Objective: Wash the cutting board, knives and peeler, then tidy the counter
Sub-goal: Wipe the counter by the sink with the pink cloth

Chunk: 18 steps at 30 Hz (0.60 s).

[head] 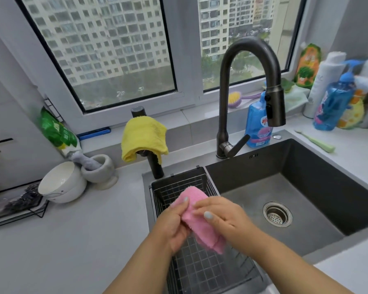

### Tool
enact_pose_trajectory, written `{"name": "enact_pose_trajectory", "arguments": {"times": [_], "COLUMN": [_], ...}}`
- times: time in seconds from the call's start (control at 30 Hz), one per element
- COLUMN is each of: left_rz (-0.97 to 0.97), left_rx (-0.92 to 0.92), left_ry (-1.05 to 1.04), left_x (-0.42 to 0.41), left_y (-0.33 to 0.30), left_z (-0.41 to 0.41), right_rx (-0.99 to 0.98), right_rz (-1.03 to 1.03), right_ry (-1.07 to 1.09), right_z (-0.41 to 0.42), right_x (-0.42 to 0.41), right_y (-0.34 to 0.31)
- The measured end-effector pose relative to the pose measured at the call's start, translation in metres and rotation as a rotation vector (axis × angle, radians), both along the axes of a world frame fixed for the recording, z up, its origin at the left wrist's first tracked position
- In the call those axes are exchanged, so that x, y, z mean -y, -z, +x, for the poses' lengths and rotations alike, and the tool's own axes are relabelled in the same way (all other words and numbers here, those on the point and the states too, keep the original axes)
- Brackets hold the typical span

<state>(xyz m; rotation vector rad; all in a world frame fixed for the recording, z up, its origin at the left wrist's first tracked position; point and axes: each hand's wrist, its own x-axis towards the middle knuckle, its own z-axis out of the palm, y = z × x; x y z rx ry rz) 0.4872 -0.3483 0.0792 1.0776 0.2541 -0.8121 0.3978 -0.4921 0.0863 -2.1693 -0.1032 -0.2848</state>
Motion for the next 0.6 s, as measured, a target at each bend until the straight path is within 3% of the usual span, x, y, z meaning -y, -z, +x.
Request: {"name": "enact_pose_trajectory", "arguments": {"times": [0.07,0.13,0.27,0.43,0.6], "left_rz": [0.042,0.132,0.241,0.269,0.208], "left_rx": [0.165,0.337,0.568,0.687,0.668], "left_ry": [0.074,0.195,0.297,0.335,0.368], "left_x": [-0.008,-0.013,-0.022,-0.032,-0.033], "left_y": [-0.005,-0.014,-0.030,-0.042,-0.048], "left_z": [-0.003,-0.009,-0.019,-0.026,-0.030], "right_rx": [0.027,-0.090,-0.260,-0.330,-0.259], "right_rz": [0.035,0.113,0.282,0.535,0.908], "right_ry": [0.178,0.234,0.030,-0.037,-0.031], "right_z": [0.003,0.011,0.017,0.004,-0.005], "right_x": [-0.001,0.001,-0.004,-0.015,-0.013], "right_y": [-0.005,-0.014,-0.031,-0.030,-0.022]}}
